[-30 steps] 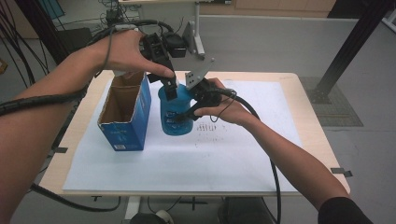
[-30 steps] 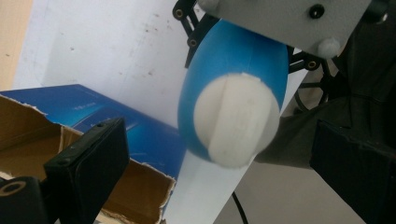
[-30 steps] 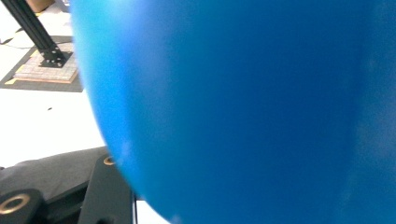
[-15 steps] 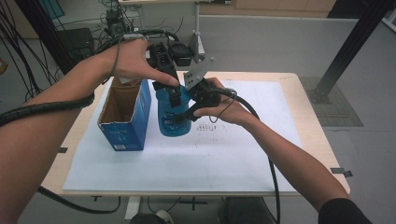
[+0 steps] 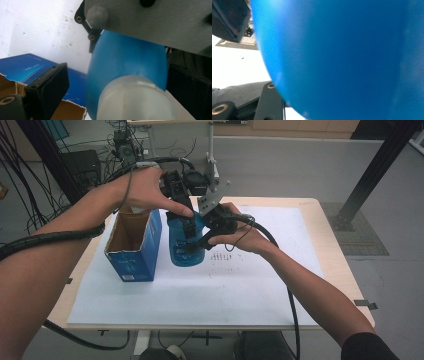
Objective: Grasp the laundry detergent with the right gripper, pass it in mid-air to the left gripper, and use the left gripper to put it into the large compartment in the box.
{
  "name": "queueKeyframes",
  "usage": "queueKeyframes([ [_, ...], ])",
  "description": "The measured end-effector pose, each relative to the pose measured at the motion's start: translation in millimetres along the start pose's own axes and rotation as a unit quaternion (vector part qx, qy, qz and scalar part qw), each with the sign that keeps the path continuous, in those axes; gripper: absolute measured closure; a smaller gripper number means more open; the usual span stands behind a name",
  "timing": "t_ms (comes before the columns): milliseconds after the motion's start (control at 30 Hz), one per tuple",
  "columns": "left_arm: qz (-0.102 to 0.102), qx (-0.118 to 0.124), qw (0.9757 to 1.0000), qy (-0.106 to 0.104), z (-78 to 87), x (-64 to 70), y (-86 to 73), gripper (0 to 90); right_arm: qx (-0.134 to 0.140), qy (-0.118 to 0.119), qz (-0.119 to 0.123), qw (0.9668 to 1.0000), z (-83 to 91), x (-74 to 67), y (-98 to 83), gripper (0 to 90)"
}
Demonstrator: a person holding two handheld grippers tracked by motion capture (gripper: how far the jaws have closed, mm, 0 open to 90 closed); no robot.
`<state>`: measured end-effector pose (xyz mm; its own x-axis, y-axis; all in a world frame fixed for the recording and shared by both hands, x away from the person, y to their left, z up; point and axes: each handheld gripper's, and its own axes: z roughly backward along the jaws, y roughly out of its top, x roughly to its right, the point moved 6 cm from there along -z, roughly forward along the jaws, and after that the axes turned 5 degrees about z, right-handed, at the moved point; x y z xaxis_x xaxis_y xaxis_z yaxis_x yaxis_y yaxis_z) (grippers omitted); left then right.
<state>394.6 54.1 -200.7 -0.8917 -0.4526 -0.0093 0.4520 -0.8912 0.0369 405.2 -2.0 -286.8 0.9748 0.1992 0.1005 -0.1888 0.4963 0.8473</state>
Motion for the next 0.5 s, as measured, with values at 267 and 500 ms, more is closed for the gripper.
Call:
queueKeyframes([
  [267, -0.004, 0.001, 1.0000, -0.001, 0.6, 1.9, 4.0, 5.6, 0.003, -0.004, -0.003, 1.0000, 4.6, 0.3, 1.0, 43.5],
  [500, -0.008, -0.002, 1.0000, 0.000, -0.1, 3.3, 5.0, 5.7, 0.009, -0.005, 0.001, 1.0000, 5.0, 0.6, 2.6, 43.6],
])
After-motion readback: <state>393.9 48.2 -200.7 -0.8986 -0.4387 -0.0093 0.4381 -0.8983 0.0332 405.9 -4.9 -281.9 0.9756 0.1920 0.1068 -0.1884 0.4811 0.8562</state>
